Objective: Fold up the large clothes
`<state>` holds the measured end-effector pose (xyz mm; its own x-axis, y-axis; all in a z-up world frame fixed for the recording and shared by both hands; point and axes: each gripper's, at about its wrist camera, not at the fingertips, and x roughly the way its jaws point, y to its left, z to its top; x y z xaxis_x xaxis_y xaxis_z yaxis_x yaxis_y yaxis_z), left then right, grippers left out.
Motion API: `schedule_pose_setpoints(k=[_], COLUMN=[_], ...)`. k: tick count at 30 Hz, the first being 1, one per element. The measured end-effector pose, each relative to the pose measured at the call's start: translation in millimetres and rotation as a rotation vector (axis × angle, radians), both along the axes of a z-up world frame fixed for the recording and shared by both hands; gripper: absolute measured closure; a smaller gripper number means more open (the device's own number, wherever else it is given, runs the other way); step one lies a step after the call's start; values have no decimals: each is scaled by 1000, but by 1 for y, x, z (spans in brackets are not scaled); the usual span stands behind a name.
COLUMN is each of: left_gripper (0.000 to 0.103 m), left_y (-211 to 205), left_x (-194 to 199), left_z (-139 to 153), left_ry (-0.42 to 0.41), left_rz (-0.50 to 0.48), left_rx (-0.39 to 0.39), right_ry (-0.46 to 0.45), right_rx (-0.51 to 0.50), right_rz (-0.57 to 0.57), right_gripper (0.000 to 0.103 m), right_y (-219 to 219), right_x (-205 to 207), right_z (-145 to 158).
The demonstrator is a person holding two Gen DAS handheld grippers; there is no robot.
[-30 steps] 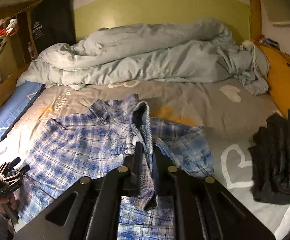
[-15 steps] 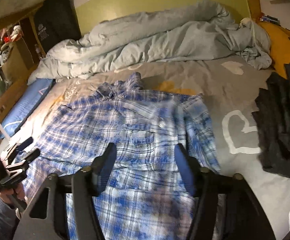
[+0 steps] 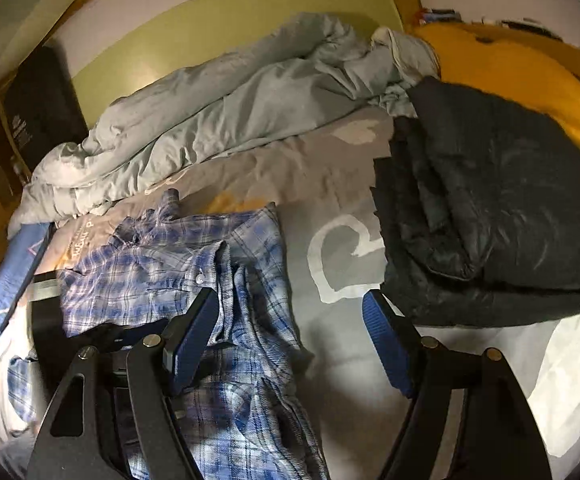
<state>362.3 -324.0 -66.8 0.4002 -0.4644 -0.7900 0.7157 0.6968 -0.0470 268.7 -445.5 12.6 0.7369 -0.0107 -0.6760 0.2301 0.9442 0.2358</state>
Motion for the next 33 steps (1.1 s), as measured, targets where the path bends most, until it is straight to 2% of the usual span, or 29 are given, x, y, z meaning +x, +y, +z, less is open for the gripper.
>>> schedule_pose_setpoints(k=[2,4,5,7,10,15,19,24,29,33], left_gripper=[32,60,66,86,96,98,98,98,98,98], left_y=[-7,-3,5,21,52,136,214,307,379,422], left_x=[3,5,7,12,19,28,25,30,41,41], left_z=[-5,1,7,18,35,76,110,144,154,141], left_ry=[-6,-17,-22,-13,-36,-134,-283,-367,-403,-427], left_rz=[3,4,9,8,60,224,367,539,655,717], left_rx=[28,-11,-36,-102,-138,-219,-208,-225,-197,-115], right_ry=[5,9,9,14,20,34,42,63,84,93], right_rx=[4,-8,-19,-50,-77,-89,-117,-149,-188,-138], right_rz=[14,34,43,58,68,72,95,158,233,320], right_gripper=[30,30,30,30,30,30,30,30,30,30], right_y=[1,5,7,13,22,35,50,83,129,173], right_x=[2,2,0,1,0,3,6,18,39,61], right_z=[-1,-2,-3,-4,-5,-7,-4,-5,-11,-17])
